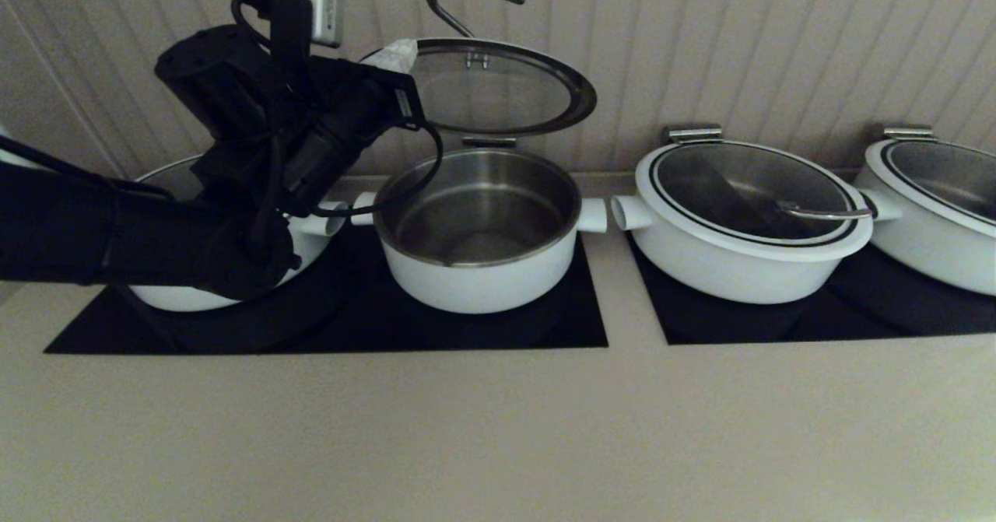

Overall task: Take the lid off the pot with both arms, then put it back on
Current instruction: Open the pot lid completely

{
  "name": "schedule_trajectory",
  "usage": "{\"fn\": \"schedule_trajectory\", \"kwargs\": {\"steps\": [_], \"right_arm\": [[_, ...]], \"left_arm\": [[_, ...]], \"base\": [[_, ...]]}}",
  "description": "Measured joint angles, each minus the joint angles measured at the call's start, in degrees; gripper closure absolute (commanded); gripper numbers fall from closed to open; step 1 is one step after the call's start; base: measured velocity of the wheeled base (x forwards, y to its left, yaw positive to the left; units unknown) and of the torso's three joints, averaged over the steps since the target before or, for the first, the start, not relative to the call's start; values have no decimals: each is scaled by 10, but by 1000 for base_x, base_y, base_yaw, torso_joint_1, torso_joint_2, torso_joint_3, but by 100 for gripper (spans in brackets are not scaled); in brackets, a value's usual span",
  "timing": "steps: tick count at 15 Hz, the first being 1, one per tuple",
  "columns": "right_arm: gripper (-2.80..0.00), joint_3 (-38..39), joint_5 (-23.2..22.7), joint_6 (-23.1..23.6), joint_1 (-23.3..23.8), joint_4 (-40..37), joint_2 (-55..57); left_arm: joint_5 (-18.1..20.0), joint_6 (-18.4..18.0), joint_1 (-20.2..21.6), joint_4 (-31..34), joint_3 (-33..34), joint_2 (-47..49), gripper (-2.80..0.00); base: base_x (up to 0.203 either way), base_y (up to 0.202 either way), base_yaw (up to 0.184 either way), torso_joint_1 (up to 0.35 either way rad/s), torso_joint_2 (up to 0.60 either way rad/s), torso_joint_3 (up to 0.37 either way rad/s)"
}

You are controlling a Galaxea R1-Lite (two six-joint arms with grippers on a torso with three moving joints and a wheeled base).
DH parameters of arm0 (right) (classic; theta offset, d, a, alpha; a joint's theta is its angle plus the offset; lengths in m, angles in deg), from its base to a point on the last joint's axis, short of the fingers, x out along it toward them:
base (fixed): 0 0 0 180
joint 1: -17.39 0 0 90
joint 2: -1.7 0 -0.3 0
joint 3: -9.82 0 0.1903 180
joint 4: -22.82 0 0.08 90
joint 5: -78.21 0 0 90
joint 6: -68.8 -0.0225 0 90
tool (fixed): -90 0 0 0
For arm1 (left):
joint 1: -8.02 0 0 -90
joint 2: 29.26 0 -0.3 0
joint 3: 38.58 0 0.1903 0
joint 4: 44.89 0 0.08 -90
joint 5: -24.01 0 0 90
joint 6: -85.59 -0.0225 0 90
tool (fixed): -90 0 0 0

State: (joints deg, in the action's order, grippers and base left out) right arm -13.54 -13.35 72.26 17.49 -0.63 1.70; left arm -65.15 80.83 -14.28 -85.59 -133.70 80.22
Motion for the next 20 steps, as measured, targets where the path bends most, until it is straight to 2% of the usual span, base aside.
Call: {"fn": "schedule_trajectory", "kwargs": {"steps": [13, 20], "right_arm": [[0, 0, 0, 0, 0, 0, 0], [0, 0, 0, 0, 0, 0, 0]], "left_arm": [[-1, -2, 1, 3, -7, 2, 0], [-2, -6, 8, 6, 49, -21, 0]], "base": [[0, 0, 0, 0, 0, 0], [0, 0, 0, 0, 0, 0]]}}
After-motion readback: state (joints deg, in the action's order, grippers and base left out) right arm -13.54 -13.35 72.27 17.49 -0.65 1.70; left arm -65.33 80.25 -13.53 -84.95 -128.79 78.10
